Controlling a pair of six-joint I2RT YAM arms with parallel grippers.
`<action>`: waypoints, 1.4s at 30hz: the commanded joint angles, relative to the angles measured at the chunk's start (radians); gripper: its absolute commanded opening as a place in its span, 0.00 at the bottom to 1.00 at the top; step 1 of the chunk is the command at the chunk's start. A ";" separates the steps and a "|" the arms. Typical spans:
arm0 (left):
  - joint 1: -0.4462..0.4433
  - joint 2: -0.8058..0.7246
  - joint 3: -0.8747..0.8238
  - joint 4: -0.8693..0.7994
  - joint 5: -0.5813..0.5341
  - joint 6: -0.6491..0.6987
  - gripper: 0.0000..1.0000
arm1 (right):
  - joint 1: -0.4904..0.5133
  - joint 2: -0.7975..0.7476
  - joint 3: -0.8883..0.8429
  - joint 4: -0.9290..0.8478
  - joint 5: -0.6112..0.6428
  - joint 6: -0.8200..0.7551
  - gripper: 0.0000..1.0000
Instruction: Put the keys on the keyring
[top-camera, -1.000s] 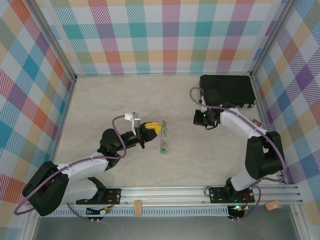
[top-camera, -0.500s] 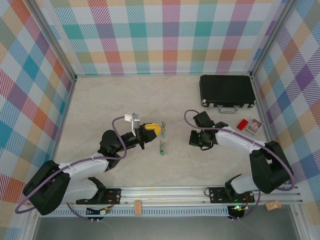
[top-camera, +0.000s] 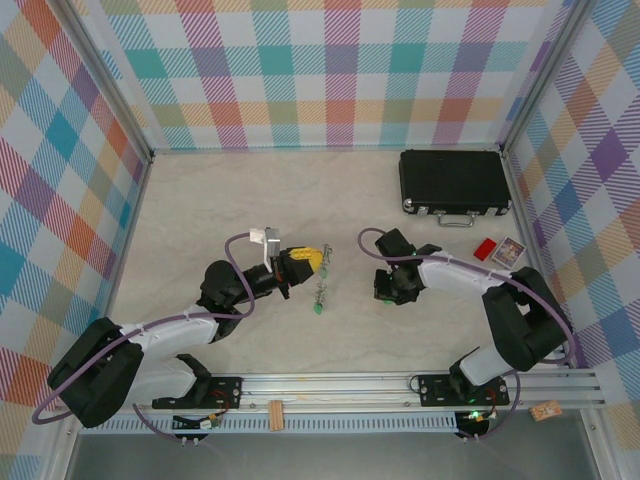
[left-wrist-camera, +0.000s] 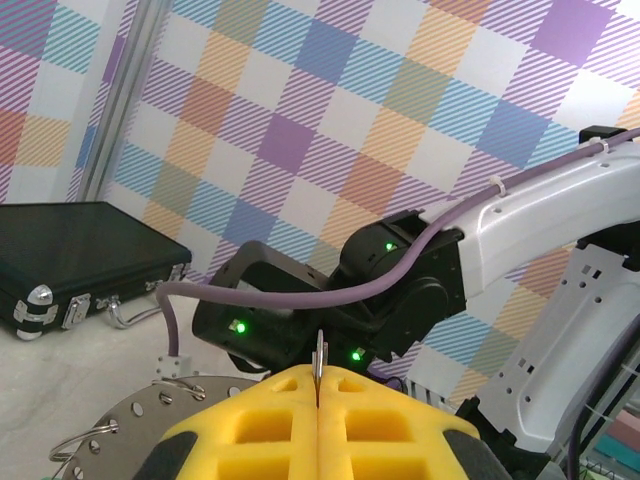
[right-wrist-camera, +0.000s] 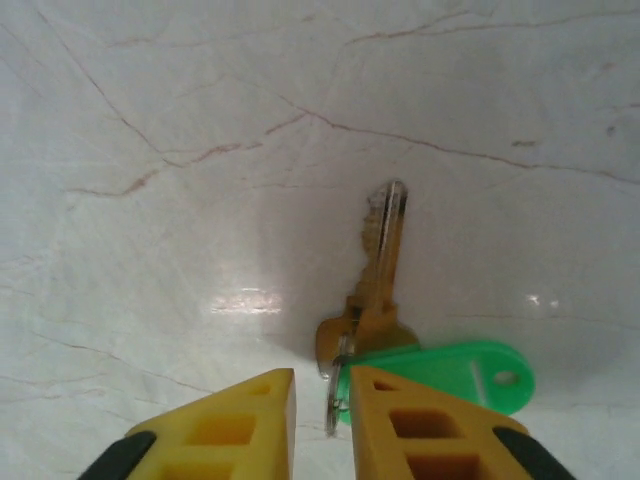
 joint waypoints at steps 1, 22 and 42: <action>-0.003 -0.005 -0.008 0.091 0.001 -0.014 0.00 | 0.003 -0.012 0.075 -0.108 -0.002 -0.037 0.33; -0.004 -0.021 -0.033 0.117 -0.011 -0.028 0.00 | -0.110 0.300 0.504 -0.543 -0.125 -0.315 0.31; -0.012 0.004 -0.031 0.123 -0.004 -0.037 0.00 | -0.117 0.437 0.494 -0.536 -0.188 -0.359 0.24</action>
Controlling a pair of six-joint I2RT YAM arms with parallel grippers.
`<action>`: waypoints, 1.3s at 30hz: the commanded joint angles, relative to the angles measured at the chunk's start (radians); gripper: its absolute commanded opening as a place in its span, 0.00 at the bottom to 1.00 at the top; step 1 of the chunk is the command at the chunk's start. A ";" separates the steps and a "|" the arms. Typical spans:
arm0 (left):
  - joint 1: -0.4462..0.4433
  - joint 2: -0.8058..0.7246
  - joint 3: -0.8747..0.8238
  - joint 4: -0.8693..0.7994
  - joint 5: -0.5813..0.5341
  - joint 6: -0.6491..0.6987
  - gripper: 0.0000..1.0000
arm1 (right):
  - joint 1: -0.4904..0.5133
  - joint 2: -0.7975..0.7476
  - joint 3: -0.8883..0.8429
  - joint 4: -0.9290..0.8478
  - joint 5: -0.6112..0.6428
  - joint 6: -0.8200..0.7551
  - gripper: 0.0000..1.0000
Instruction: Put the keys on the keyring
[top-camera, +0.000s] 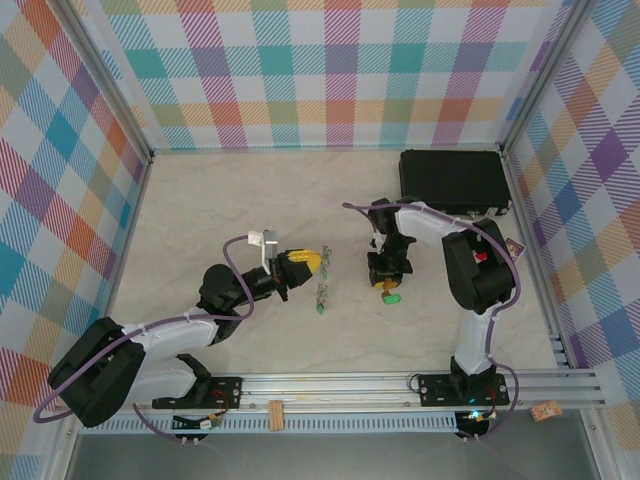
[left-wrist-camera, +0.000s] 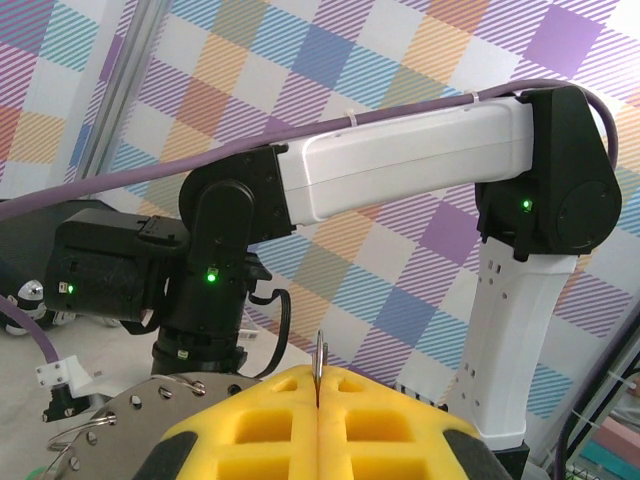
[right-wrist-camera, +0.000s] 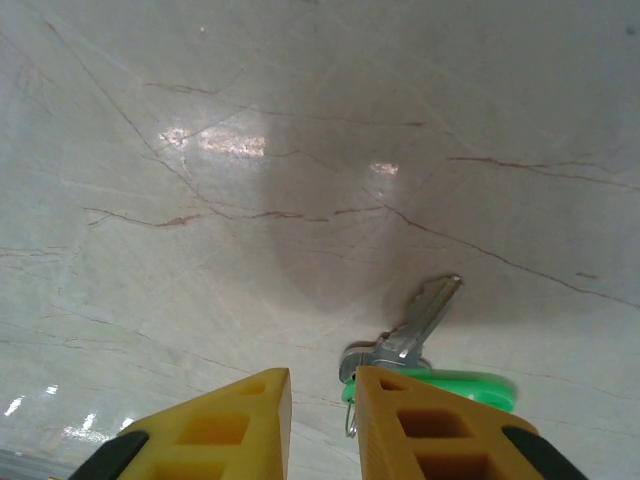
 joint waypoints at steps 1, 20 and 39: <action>-0.011 0.002 -0.003 0.075 -0.001 -0.004 0.00 | -0.005 0.012 -0.016 -0.033 -0.027 -0.021 0.24; -0.013 0.014 0.001 0.085 0.008 -0.018 0.00 | -0.021 0.007 -0.062 -0.044 -0.014 -0.042 0.24; -0.013 0.021 0.003 0.084 0.013 -0.021 0.00 | -0.021 0.027 -0.047 -0.068 -0.050 -0.064 0.08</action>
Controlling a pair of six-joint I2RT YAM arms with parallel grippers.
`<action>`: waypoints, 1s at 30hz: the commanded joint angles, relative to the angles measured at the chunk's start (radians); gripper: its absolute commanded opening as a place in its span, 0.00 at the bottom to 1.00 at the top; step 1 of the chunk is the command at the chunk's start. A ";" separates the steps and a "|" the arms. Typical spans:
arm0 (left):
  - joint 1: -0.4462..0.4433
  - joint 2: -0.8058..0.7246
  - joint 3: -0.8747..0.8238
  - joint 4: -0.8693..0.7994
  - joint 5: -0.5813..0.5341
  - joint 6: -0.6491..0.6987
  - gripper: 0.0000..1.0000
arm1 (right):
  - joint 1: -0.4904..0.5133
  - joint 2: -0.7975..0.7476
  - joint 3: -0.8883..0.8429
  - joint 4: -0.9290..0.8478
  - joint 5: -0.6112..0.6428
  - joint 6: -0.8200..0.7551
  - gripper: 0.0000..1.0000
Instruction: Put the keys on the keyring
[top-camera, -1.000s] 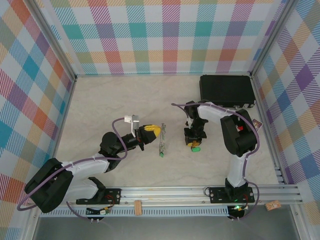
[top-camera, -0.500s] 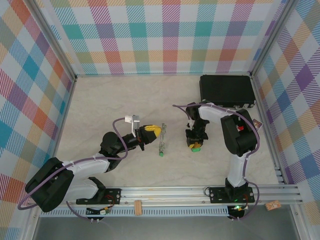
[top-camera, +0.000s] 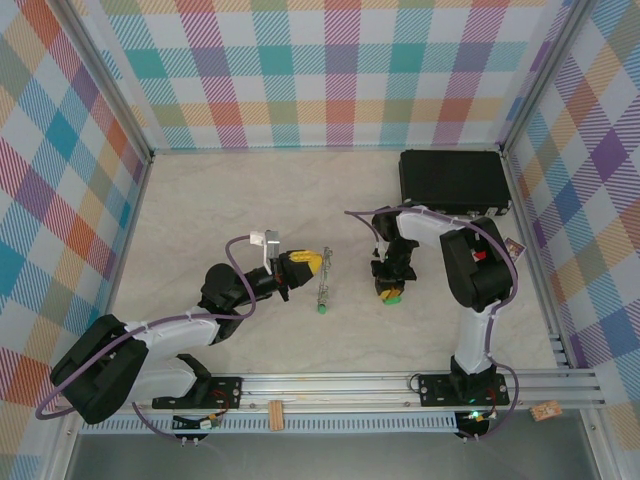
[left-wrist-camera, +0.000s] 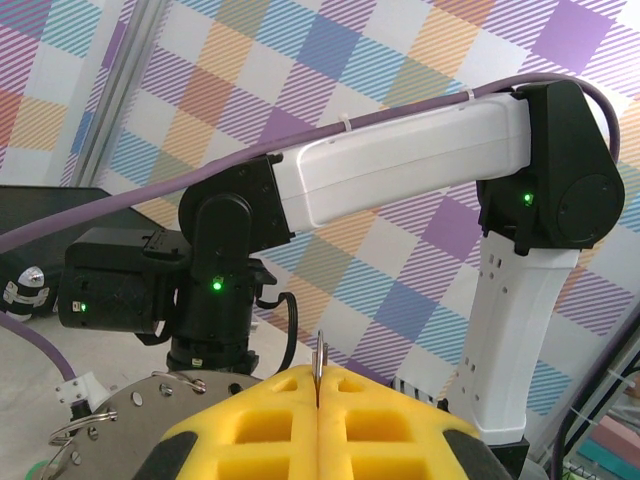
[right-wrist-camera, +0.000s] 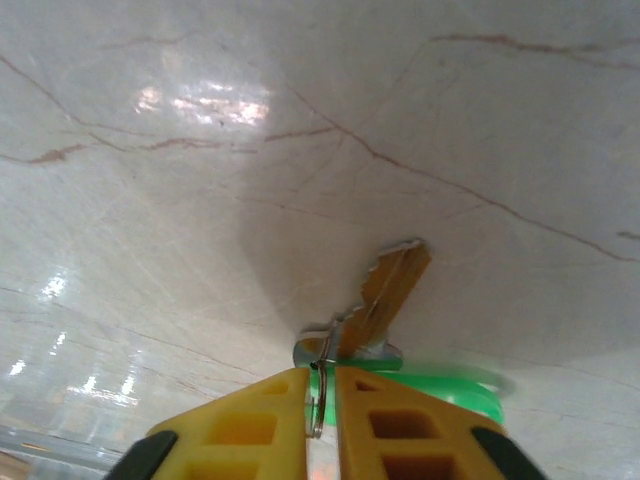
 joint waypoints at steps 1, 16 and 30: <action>-0.012 0.002 0.003 0.083 0.010 -0.013 0.00 | -0.004 0.011 0.006 -0.033 -0.023 -0.010 0.03; -0.012 0.011 0.005 0.087 0.008 -0.019 0.00 | 0.001 -0.336 -0.040 0.225 0.169 0.027 0.00; -0.012 0.017 0.008 0.089 0.014 -0.026 0.00 | 0.068 -0.626 -0.336 0.667 0.316 -0.015 0.00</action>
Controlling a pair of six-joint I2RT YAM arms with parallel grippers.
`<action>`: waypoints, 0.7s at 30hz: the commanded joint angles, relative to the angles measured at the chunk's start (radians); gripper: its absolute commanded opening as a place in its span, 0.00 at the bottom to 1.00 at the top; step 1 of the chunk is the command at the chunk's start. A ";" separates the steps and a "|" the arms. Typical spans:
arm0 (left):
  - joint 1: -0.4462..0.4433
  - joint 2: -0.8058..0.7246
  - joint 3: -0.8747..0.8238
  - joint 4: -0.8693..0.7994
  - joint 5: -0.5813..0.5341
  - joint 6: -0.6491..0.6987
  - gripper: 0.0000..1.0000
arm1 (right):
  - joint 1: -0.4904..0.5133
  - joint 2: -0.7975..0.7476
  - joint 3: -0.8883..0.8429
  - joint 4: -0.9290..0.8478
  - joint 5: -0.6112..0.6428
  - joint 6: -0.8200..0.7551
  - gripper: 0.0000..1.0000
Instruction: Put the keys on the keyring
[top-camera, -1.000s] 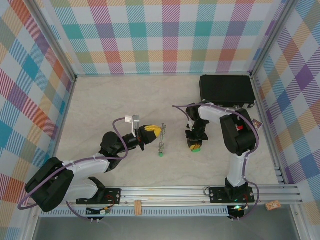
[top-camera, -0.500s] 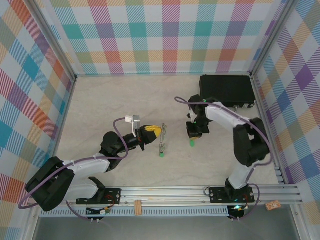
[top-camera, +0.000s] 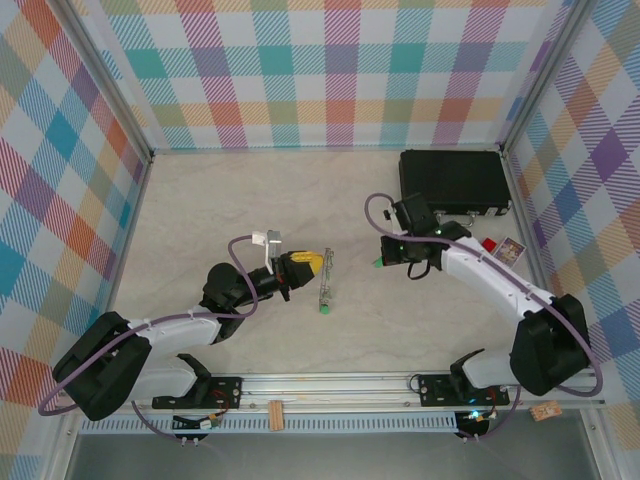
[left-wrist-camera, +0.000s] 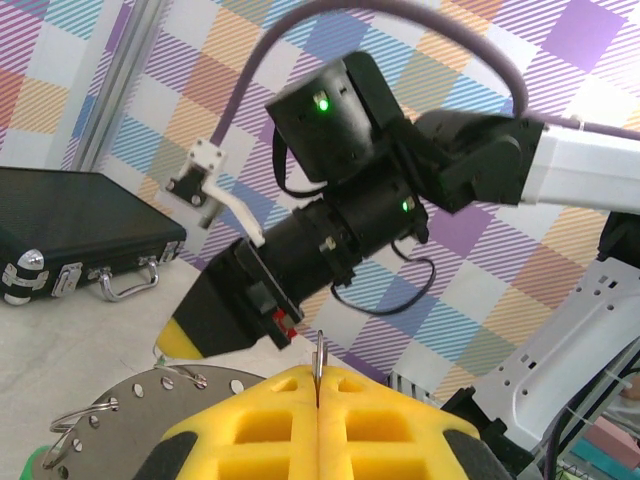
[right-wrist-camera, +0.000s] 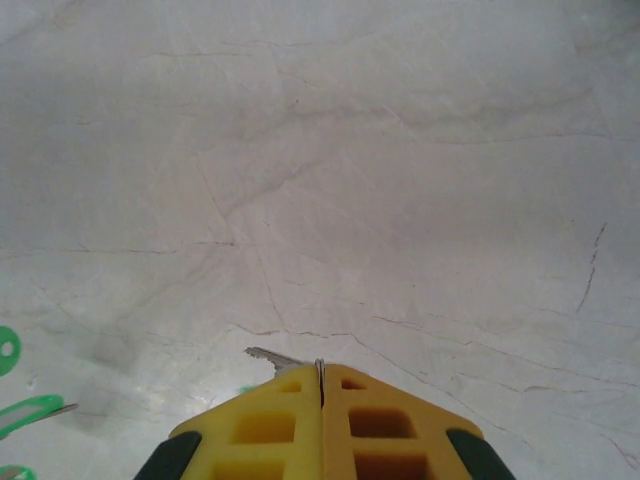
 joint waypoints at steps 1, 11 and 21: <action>-0.012 -0.002 0.008 0.089 0.012 -0.007 0.00 | 0.025 -0.039 -0.092 0.186 0.064 -0.014 0.00; -0.013 0.017 0.013 0.090 0.015 -0.008 0.00 | 0.054 -0.145 -0.330 0.420 0.108 0.023 0.00; -0.013 0.030 0.015 0.093 0.016 -0.011 0.00 | 0.057 -0.186 -0.466 0.517 0.107 0.085 0.00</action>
